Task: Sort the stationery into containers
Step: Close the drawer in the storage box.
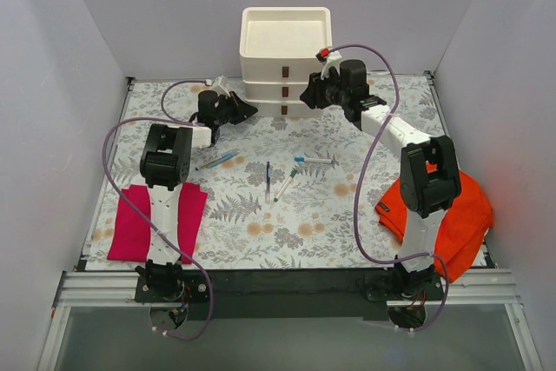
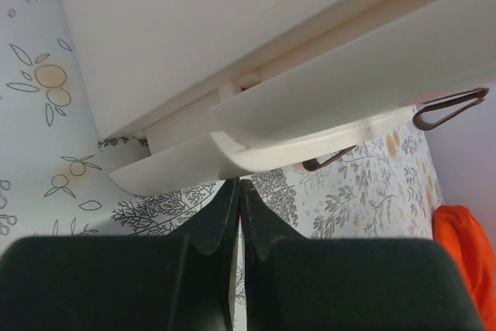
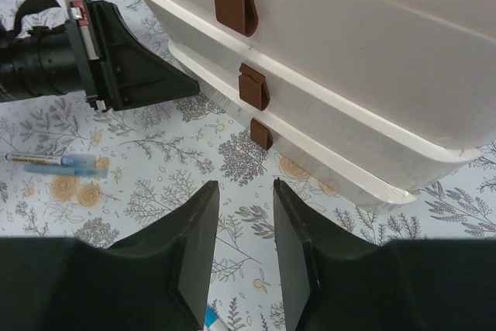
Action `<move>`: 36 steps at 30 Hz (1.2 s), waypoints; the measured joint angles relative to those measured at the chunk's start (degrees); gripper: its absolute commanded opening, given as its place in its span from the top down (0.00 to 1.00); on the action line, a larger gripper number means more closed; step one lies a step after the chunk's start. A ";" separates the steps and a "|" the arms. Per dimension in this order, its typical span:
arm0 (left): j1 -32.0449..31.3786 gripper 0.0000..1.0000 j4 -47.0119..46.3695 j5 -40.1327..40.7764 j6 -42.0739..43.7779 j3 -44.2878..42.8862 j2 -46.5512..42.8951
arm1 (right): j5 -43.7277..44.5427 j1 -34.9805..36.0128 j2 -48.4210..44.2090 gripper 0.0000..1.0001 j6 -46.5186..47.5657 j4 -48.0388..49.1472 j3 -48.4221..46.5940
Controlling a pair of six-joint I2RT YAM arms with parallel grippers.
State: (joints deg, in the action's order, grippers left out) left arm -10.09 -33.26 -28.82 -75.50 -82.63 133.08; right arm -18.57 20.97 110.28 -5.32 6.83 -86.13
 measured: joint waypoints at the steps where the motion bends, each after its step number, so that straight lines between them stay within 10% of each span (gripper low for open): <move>1: -0.15 1.00 -0.15 -0.33 -0.37 -0.63 0.92 | 0.00 0.00 -0.13 0.56 0.20 -0.04 0.00; 22: -0.85 0.99 -4.72 -0.15 -1.42 -2.19 4.48 | 1.75 3.17 -4.17 0.50 2.56 -0.79 2.58; 24: -0.39 0.83 -5.51 -1.03 -2.01 0.68 2.97 | 1.97 3.17 -4.17 0.46 2.56 -0.79 2.58; 27: 1.62 0.28 -5.79 -6.27 -4.96 8.52 -3.02 | 3.15 3.32 -4.20 0.37 2.01 -0.79 2.58; 36: 5.44 0.30 2.97 -12.98 2.64 27.08 -32.52 | 12.20 5.88 0.96 0.41 -3.72 -0.26 -4.07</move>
State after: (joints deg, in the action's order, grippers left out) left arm -4.64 -30.28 -41.80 -72.86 -55.55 100.55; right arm -6.37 26.85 111.24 -9.04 6.57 -90.19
